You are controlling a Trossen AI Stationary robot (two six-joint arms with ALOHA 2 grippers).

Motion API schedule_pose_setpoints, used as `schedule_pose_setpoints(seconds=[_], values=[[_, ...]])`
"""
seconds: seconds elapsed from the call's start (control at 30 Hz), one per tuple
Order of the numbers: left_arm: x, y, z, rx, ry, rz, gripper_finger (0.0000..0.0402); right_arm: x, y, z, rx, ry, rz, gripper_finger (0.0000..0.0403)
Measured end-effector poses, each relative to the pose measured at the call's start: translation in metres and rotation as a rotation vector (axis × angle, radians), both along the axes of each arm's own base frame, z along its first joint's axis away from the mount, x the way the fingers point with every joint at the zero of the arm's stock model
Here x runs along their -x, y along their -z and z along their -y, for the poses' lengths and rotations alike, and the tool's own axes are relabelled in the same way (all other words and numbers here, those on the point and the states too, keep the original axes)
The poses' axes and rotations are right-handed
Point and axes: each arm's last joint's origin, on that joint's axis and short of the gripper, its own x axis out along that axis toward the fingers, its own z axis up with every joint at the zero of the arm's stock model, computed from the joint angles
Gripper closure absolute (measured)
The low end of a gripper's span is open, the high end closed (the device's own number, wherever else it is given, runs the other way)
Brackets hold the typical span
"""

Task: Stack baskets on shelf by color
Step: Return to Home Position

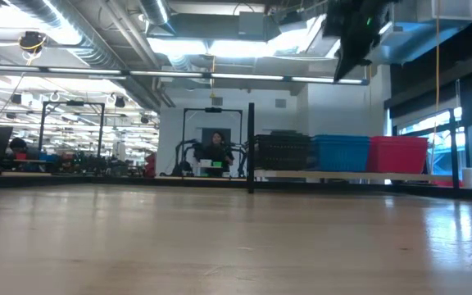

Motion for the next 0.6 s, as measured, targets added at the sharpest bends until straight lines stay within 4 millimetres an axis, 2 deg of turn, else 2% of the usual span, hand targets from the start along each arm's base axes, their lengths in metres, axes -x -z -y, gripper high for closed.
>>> schedule_pose_setpoints(seconds=[0.17,0.27,0.47,0.6], values=[[0.025,-0.007,-0.001,0.053,-0.002,-0.041,0.0367,0.015,-0.044,-0.047,-0.103,-0.083,0.141,0.0395],[0.043,-0.012,-0.001,0.113,0.004,-0.057,0.0396,0.030,-0.067,-0.077,-0.123,-0.109,0.231,0.0394],[0.097,-0.023,0.000,0.249,0.063,-0.110,0.0401,0.077,-0.096,-0.129,-0.120,-0.156,0.414,0.0399],[0.130,-0.024,0.001,0.316,0.074,-0.170,0.0401,0.110,-0.108,-0.154,-0.111,-0.146,0.543,0.0401]])
